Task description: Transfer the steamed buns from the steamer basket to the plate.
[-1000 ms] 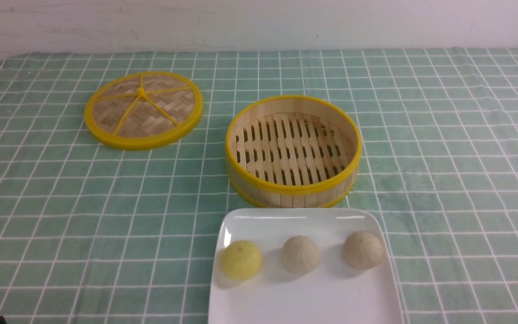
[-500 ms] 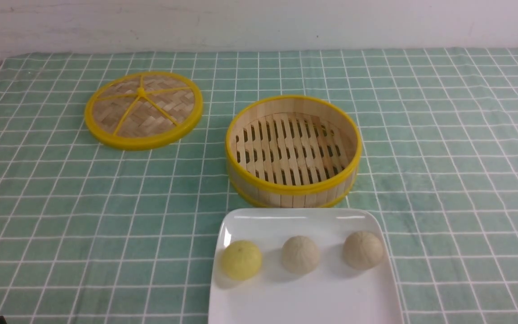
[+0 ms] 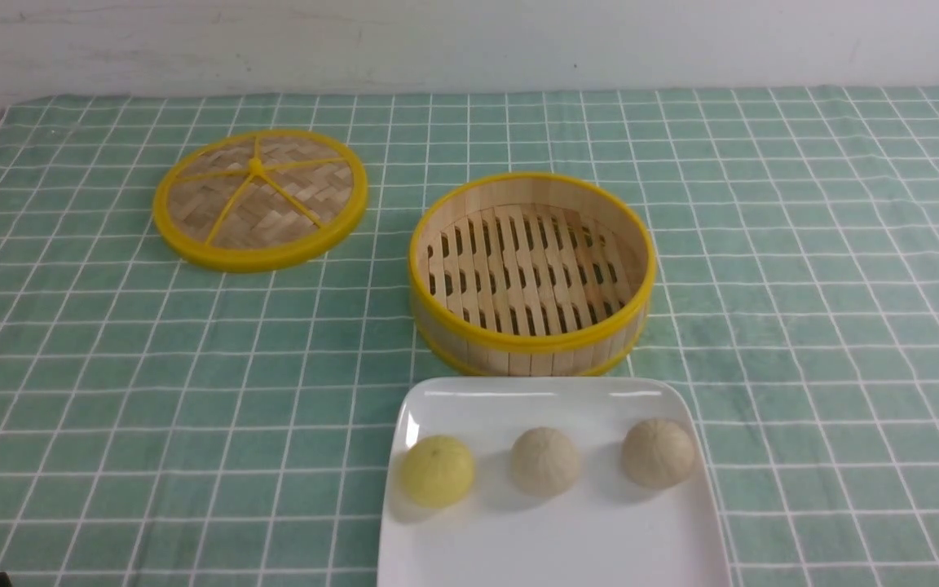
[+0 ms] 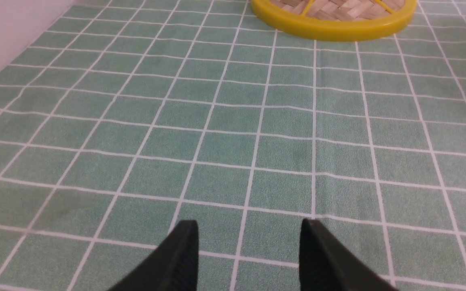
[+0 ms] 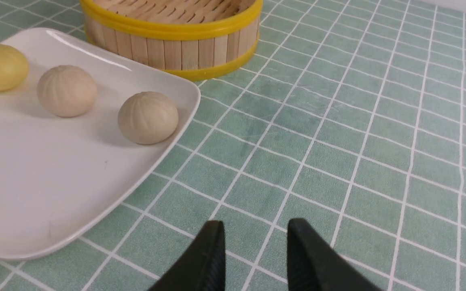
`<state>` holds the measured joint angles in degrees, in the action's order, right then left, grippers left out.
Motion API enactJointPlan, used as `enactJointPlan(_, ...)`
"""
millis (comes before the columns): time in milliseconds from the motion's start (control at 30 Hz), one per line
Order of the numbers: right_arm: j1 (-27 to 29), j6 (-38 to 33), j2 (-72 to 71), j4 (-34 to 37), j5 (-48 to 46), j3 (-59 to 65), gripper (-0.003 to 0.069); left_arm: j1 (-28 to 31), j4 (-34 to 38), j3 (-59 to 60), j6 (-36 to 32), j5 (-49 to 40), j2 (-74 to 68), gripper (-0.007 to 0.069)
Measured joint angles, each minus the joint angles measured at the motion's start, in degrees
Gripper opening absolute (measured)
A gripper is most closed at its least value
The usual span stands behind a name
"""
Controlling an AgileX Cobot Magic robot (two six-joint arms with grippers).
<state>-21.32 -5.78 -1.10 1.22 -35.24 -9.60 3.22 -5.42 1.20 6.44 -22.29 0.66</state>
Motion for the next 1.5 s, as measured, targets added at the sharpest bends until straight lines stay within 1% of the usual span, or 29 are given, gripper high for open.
enactJointPlan(500,0.0,0.0,0.0,0.0,0.0,0.0,0.0243,0.0,0.0,0.0,0.1,0.0,0.0,0.0368)
enactJointPlan(567,0.7,0.0,0.0,0.0,0.0,0.0,0.0243,0.0,0.0,0.0,0.1,0.0,0.0,0.0368)
enactJointPlan(633,3.6,0.0,0.0,0.8,0.0,0.0,0.0243,0.0,0.0,0.0,0.1,0.0,0.0,0.0368)
enactJointPlan(667,3.6,0.0,0.0,0.8,0.0,0.0,0.0243,0.0,0.0,0.0,0.1,0.0,0.0,0.0368)
enactJointPlan(800,12.7,0.1,0.0,1.9,0.0,0.0,0.0243,0.0,0.0,0.0,0.1,0.0,0.0,0.0368)
enactJointPlan(933,19.2,1.7,0.0,2.6,0.5,0.2,0.0243,0.0,0.0,0.0,0.1,0.0,0.0,0.0368)
enactJointPlan(1033,23.1,2.7,0.0,2.5,4.0,2.2,0.0243,0.0,0.1,0.0,0.1,0.0,0.0,0.0368)
enactJointPlan(1200,25.7,2.8,0.0,3.2,7.5,8.6,0.0243,0.0,0.0,0.0,0.1,0.0,0.0,0.0368)
enactJointPlan(1233,25.7,2.8,0.0,3.3,7.6,8.9,0.0243,0.0,0.0,0.0,0.1,0.0,0.0,0.0368)
enactJointPlan(1300,25.8,2.9,0.1,4.3,11.2,9.9,0.0243,0.0,0.1,0.0,0.1,0.0,0.0,0.0368)
enactJointPlan(1500,25.8,2.9,0.1,4.3,12.5,10.2,0.0243,0.0,0.1,0.0,0.1,0.0,0.0,0.0368)
